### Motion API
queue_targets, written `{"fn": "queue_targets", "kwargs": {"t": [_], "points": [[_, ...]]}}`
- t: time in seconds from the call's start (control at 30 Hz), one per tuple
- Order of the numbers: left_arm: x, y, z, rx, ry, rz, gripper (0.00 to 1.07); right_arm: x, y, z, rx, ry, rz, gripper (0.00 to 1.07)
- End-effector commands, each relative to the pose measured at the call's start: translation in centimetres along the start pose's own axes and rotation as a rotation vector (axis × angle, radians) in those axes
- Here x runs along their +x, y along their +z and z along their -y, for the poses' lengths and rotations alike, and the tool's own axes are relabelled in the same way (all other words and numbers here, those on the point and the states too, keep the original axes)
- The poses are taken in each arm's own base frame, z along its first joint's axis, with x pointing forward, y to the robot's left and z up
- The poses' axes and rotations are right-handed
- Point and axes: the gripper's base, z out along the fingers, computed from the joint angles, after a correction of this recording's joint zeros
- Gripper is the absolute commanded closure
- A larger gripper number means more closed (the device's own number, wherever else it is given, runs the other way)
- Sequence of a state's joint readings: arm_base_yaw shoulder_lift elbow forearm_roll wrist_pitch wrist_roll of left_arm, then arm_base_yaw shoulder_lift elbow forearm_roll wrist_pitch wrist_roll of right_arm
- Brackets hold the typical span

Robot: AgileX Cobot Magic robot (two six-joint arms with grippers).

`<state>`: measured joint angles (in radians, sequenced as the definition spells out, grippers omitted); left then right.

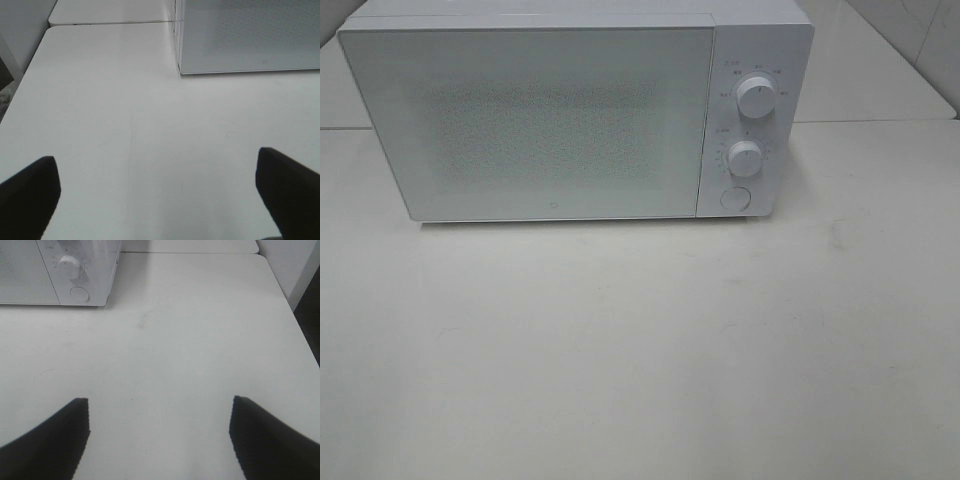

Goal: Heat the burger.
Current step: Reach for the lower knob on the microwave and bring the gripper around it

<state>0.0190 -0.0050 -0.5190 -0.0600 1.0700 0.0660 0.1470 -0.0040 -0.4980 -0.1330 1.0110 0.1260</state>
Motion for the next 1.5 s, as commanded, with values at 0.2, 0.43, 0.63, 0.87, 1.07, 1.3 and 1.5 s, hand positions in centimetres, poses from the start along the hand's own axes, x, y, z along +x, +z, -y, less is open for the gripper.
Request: {"fn": "queue_targets", "kwargs": {"t": [0.2, 0.43, 0.63, 0.87, 1.07, 1.3, 1.5], "points": [[0.2, -0.2, 0.1, 0.003, -0.004, 0.02, 0.06, 0.0, -0.2, 0.0, 0.004, 0.003, 0.032, 0.31], [0.2, -0.2, 0.1, 0.003, -0.004, 0.02, 0.06, -0.7, -0.9, 0.0, -0.005, 0.04, 0.078, 0.31], [0.2, -0.2, 0.1, 0.003, -0.004, 0.02, 0.06, -1.3, -1.0, -0.1, -0.015, 0.04, 0.151, 0.31], [0.2, -0.2, 0.1, 0.003, -0.004, 0.02, 0.06, -3.0, 0.8, -0.4, -0.019, 0.026, 0.123, 0.31], [0.2, -0.2, 0.1, 0.003, -0.004, 0.02, 0.06, -4.3, 3.8, -1.0, -0.028, 0.008, 0.073, 0.31], [0.2, -0.2, 0.1, 0.003, -0.004, 0.02, 0.06, -5.4, 6.5, -1.5, -0.038, -0.006, 0.044, 0.31], [0.2, -0.2, 0.1, 0.003, -0.004, 0.02, 0.06, -6.2, 9.1, -1.9, -0.049, -0.013, 0.001, 0.31]]}}
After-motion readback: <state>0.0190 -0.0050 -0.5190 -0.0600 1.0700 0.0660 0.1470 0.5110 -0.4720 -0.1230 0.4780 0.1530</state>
